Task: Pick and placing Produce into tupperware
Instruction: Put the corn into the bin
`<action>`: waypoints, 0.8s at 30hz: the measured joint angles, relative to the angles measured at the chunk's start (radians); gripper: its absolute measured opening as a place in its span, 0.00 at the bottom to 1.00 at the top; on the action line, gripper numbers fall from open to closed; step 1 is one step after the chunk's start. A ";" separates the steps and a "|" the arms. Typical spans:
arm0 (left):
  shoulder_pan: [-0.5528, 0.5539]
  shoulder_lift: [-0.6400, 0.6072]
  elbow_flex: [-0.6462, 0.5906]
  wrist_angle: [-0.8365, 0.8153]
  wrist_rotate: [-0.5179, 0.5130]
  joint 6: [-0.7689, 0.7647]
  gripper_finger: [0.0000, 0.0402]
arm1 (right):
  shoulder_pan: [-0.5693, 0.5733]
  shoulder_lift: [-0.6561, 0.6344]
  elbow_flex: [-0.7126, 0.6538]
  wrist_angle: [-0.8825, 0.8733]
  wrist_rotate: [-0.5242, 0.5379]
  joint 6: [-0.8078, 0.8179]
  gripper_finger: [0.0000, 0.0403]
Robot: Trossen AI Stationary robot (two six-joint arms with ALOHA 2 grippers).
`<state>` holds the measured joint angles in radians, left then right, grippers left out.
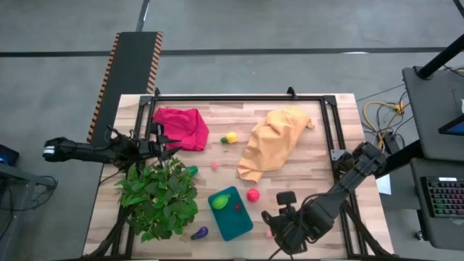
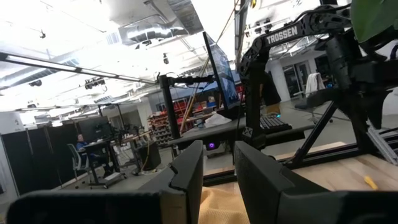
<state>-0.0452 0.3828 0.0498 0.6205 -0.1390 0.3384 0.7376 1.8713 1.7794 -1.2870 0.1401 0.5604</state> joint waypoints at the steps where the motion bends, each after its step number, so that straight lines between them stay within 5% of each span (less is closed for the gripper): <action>1: 0.000 0.000 0.000 0.000 0.000 0.012 0.19 | 0.005 0.000 0.000 0.000 0.000 0.012 0.27; 24: 0.000 0.000 0.014 0.000 -0.008 0.069 0.19 | 0.099 0.001 -0.025 -0.019 0.019 0.246 0.33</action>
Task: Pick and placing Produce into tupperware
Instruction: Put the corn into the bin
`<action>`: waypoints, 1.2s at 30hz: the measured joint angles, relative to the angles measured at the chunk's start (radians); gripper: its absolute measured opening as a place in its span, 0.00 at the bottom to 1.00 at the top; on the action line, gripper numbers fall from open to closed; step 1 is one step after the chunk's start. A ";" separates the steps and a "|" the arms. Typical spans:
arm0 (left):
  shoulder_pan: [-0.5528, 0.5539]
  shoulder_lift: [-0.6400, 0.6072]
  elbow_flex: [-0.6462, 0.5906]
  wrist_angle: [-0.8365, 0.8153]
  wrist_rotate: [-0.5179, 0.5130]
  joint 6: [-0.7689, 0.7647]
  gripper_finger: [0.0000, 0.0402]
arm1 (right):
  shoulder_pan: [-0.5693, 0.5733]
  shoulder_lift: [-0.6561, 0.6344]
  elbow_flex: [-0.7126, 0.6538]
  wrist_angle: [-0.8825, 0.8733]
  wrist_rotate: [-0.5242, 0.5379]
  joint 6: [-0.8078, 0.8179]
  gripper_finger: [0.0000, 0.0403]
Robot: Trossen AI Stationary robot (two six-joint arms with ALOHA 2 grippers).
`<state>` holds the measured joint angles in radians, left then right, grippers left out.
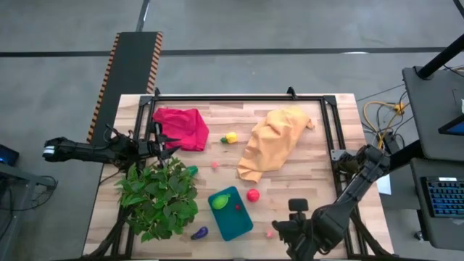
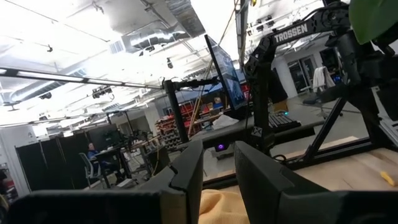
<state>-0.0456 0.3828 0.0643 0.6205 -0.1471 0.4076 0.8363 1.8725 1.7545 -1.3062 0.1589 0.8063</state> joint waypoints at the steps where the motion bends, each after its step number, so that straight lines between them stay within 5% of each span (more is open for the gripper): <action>1: 0.000 0.000 0.001 0.001 0.000 0.000 0.19 | 0.004 0.000 -0.002 0.000 0.000 0.007 0.33; 24: 0.000 -0.001 -0.001 0.000 0.000 -0.001 0.19 | 0.060 0.001 -0.174 0.017 0.008 0.188 0.33; 36: 0.000 0.000 -0.002 0.000 0.000 -0.002 0.19 | 0.089 0.001 -0.266 0.191 0.028 0.186 0.34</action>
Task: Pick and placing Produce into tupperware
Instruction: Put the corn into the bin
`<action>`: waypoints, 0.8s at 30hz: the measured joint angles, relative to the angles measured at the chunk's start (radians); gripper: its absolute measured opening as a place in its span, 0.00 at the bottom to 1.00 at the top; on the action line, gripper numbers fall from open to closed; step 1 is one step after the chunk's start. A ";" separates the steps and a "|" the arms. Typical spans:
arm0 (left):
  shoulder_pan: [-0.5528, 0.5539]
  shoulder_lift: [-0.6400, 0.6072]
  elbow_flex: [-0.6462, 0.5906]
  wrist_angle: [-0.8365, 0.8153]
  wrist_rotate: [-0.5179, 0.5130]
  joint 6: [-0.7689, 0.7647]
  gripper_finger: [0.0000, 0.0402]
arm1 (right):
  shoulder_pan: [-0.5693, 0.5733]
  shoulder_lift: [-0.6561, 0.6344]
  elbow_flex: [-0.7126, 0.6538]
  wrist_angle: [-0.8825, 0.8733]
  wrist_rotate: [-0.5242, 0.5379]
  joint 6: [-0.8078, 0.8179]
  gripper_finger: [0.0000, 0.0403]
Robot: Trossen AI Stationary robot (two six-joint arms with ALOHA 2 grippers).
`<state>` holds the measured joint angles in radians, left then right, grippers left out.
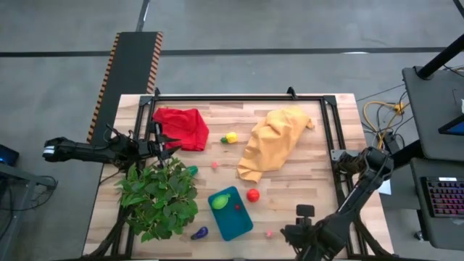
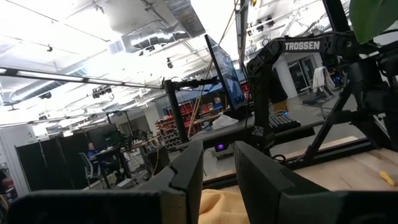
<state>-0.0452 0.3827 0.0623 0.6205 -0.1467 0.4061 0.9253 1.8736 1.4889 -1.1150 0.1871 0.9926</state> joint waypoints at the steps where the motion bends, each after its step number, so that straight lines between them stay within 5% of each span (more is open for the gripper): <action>1: 0.000 0.000 0.000 0.000 0.000 0.000 0.19 | 0.000 0.000 -0.012 0.009 0.000 0.000 0.34; 24: 0.000 -0.001 -0.002 0.000 0.000 -0.001 0.19 | 0.000 0.000 -0.204 0.220 -0.003 0.003 0.32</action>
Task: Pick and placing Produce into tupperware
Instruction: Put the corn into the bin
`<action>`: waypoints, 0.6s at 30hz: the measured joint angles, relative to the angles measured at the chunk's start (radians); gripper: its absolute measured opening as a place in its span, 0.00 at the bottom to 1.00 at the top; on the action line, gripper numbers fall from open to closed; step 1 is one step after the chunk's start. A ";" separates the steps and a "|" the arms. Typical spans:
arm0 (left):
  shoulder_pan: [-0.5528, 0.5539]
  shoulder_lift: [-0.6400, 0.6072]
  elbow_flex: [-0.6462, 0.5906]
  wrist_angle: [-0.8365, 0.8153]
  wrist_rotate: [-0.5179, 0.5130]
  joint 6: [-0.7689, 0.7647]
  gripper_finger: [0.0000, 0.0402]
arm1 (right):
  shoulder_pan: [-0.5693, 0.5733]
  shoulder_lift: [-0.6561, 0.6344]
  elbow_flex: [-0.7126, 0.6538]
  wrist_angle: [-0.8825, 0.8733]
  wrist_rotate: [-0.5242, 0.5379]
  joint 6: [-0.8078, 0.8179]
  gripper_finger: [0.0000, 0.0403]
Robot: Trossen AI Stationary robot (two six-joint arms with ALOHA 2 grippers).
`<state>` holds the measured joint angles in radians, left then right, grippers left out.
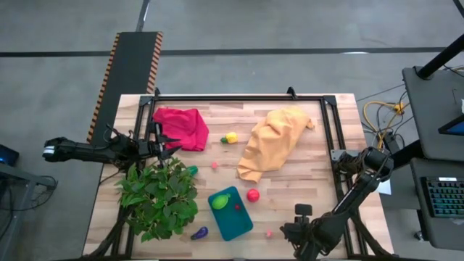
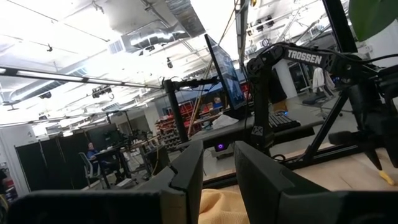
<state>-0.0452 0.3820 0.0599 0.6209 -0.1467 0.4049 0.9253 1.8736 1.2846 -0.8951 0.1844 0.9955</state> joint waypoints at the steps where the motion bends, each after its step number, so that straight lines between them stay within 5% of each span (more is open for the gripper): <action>1: 0.000 0.000 0.000 0.000 0.000 0.000 0.19 | 0.000 0.000 -0.003 0.012 0.000 0.000 0.32; 18: 0.000 0.000 -0.001 -0.001 0.000 -0.001 0.19 | 0.004 0.000 -0.093 0.111 0.000 0.027 0.31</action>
<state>-0.0452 0.3820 0.0593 0.6203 -0.1467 0.4038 0.9295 1.8736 1.1916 -0.7845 0.1840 1.0225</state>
